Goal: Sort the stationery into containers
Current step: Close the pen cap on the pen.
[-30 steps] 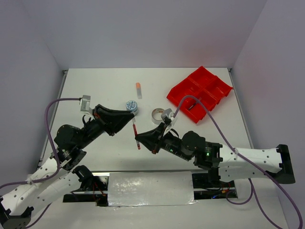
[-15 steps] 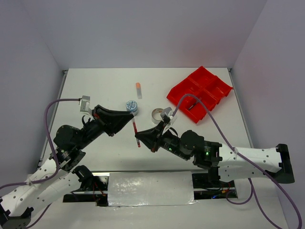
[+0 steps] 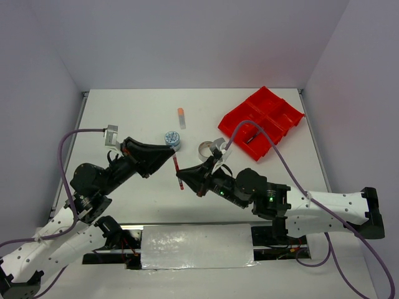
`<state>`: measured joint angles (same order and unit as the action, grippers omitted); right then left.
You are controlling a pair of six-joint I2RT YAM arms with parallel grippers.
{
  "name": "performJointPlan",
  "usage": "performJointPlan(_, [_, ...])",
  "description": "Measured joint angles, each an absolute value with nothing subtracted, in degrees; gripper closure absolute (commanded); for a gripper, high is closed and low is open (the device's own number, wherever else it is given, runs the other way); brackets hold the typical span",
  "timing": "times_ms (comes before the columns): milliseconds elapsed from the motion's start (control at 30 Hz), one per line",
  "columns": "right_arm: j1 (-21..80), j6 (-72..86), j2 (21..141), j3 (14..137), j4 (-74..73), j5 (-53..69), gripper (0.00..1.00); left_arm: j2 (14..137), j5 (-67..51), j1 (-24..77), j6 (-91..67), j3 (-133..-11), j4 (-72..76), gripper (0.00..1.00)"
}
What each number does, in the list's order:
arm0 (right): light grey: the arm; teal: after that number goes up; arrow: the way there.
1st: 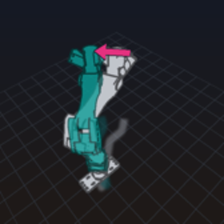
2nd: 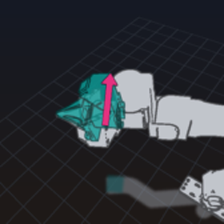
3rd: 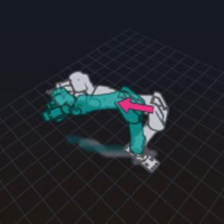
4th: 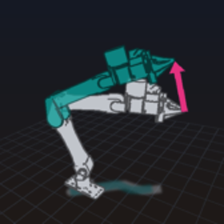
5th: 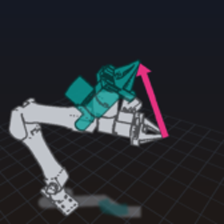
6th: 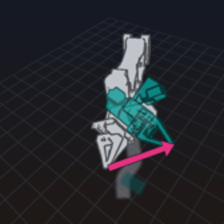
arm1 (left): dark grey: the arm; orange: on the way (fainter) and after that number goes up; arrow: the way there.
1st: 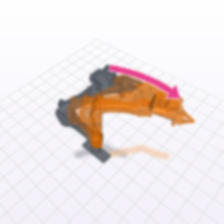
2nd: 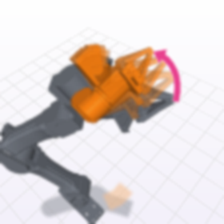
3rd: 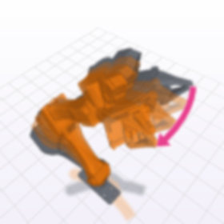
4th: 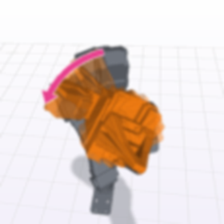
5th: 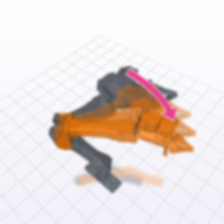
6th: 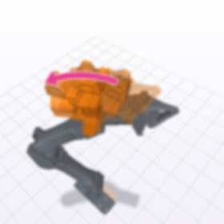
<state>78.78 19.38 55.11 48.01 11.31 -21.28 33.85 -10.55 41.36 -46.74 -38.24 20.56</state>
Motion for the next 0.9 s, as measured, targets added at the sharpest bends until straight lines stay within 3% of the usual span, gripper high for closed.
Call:
performJointPlan(567, [78.56,7.42,58.35,50.68,14.09,-21.26,1.0,34.79,-10.11,40.88,-46.22,-41.04,18.96,0.99])
performJointPlan(700, [78.43,4.67,58.28,50.61,15.75,-20.03,1.0,34.85,-10.13,40.91,-44.97,-42.72,17.12,0.87])
performJointPlan(800, [78.37,3.86,58.0,50.09,16.86,-19.35,1.0,34.57,-10.13,40.91,-44.38,-43.29,16.21,0.67])
performJointPlan(900, [78.32,3.49,57.98,49.74,17.74,-19.03,1.0,33.85,-10.59,40.97,-43.7,-43.22,15.31,0.57])
